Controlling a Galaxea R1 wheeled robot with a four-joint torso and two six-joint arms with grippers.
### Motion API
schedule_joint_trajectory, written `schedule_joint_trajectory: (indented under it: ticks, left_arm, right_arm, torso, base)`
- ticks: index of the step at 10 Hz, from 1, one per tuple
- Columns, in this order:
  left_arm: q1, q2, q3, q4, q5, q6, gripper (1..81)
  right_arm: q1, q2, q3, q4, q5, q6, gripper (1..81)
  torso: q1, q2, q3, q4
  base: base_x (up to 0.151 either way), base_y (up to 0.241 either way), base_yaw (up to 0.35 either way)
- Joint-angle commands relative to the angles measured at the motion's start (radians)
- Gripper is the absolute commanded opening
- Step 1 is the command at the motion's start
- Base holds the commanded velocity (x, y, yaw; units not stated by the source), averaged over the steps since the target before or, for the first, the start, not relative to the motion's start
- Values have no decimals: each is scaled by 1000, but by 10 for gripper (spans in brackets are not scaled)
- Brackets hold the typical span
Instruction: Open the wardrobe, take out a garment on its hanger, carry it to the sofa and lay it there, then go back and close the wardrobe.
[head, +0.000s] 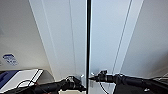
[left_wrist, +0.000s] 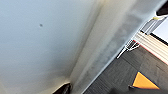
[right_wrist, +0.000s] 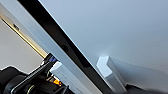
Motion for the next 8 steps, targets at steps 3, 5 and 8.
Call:
schedule_joint_trajectory:
  ticks: [3, 5, 8]
  left_arm:
    - [120, -276, 549, 29, -70, 10, 811]
    - [164, -384, 626, 45, -82, 10, 811]
    - [233, -525, 690, 74, -108, 10, 811]
  right_arm:
    - [-13, -193, 383, 7, -93, 32, 811]
    - [-56, -305, 483, -28, -84, 32, 811]
    - [-129, -510, 612, -73, 7, 29, 811]
  torso:
    - [0, 0, 0, 0]
    - [0, 0, 0, 0]
    - [0, 0, 0, 0]
  base:
    - [0, 0, 0]
    - [0, 0, 0]
    - [0, 0, 0]
